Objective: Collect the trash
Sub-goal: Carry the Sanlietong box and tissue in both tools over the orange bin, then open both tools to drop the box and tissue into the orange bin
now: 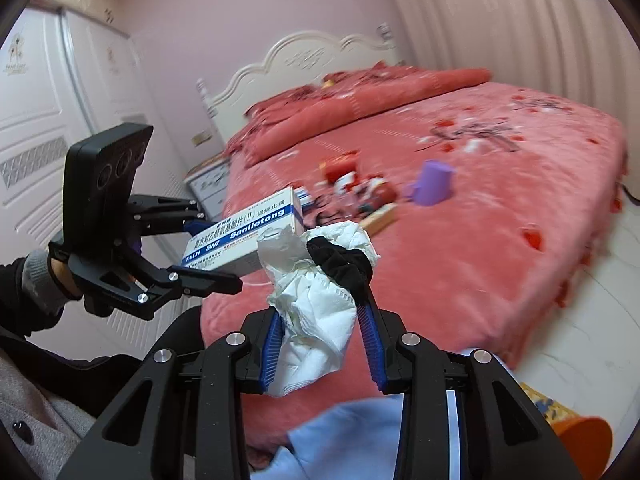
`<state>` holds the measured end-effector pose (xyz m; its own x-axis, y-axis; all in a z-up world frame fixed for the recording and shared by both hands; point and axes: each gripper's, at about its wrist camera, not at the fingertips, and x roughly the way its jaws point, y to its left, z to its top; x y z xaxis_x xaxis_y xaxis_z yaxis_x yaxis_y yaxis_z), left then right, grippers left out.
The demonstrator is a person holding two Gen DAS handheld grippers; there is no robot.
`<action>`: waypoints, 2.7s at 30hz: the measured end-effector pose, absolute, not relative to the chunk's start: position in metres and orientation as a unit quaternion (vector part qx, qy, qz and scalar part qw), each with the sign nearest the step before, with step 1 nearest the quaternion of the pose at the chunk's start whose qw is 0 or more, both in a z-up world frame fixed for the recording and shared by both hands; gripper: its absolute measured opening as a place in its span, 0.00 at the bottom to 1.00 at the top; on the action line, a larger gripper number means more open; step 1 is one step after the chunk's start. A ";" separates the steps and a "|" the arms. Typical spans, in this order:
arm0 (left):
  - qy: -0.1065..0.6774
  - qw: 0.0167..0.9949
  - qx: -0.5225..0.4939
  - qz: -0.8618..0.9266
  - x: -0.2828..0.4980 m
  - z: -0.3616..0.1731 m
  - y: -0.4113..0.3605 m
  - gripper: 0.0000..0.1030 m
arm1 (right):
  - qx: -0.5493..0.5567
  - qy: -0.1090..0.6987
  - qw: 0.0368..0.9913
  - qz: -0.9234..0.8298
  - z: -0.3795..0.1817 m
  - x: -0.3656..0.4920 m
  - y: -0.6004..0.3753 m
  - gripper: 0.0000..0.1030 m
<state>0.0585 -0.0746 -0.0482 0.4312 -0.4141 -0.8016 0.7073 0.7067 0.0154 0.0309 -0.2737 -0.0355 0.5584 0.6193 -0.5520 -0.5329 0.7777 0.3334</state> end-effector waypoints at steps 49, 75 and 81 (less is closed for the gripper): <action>0.468 0.600 0.298 -0.576 0.083 -0.202 -0.445 0.59 | 0.238 0.417 0.876 -0.049 -0.210 -0.080 -0.622 0.35; 0.498 0.606 0.300 -0.544 0.093 -0.221 -0.453 0.81 | 0.256 0.448 0.855 -0.060 -0.241 -0.071 -0.620 0.48; 0.476 0.629 0.303 -0.535 0.090 -0.198 -0.434 0.83 | 0.242 0.430 0.868 -0.047 -0.209 -0.072 -0.609 0.48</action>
